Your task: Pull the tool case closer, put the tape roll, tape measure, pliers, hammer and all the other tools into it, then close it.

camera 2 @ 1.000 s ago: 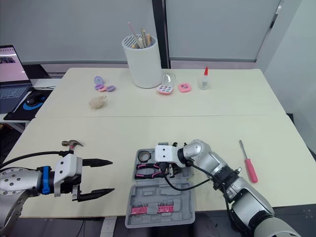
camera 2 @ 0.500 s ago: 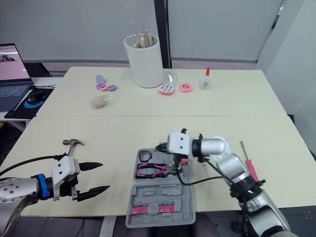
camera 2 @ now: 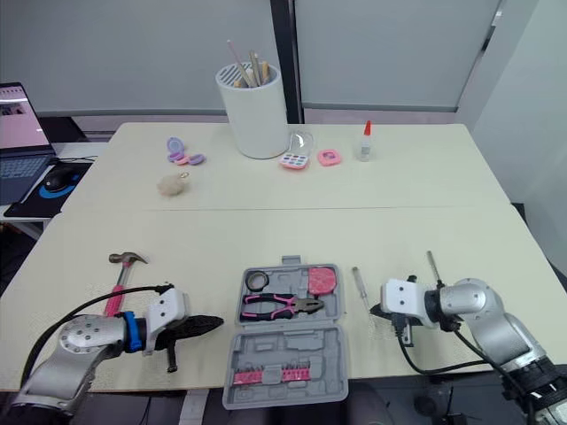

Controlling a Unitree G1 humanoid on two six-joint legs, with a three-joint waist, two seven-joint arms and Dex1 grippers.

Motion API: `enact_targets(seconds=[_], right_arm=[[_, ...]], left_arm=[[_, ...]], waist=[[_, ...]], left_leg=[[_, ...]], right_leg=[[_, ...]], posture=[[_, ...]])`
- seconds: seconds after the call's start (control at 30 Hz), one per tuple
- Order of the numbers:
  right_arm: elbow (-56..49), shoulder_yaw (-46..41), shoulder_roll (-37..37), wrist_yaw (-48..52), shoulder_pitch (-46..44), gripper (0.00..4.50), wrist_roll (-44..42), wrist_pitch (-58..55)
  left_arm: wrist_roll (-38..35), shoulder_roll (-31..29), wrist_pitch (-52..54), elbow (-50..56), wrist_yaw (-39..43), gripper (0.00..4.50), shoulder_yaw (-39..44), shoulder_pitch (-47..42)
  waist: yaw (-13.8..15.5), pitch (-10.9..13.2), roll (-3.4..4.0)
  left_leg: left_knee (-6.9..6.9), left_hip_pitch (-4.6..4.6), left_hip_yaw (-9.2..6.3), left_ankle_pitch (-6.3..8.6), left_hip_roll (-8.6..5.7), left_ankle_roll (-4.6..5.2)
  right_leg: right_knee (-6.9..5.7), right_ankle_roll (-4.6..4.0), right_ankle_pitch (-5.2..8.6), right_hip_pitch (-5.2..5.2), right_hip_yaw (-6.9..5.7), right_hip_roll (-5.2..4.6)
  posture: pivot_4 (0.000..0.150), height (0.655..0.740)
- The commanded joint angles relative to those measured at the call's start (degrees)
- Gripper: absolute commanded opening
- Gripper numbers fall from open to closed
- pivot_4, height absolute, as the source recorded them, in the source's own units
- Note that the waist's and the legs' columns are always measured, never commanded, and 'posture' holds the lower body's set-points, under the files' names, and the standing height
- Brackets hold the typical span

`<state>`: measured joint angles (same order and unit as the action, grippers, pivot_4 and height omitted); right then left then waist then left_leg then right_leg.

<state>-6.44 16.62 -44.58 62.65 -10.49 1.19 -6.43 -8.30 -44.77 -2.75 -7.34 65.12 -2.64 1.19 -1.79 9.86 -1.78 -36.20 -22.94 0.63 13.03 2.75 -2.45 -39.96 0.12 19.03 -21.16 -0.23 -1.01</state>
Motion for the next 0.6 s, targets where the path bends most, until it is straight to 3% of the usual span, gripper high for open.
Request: enact_targets(seconds=[0.03,0.6], right_arm=[[0.85,1.02,1.61,-1.22,-1.72,0.00,1.37,1.43],[8.58,7.19,7.93,-0.70,-5.08,0.00,5.21,2.83]], left_arm=[[1.92,0.04,-2.36,-1.91,0.54,0.06,-1.88,-1.35],[4.24,3.93,-1.17,-4.04,-0.94,0.06,-6.48,-5.60]], waist=[[0.05,0.00,0.00],[0.44,-0.06,0.06]], left_leg=[[0.00,-0.01,0.02,0.00,-0.02,0.00],[-0.05,0.05,-0.03,0.00,-0.06,0.00]], right_leg=[[0.00,0.00,0.00,0.00,0.01,-0.02],[-0.02,0.01,-0.01,0.10,-0.05,-0.08]], posture=[[0.150,0.7376],[0.150,0.7376]])
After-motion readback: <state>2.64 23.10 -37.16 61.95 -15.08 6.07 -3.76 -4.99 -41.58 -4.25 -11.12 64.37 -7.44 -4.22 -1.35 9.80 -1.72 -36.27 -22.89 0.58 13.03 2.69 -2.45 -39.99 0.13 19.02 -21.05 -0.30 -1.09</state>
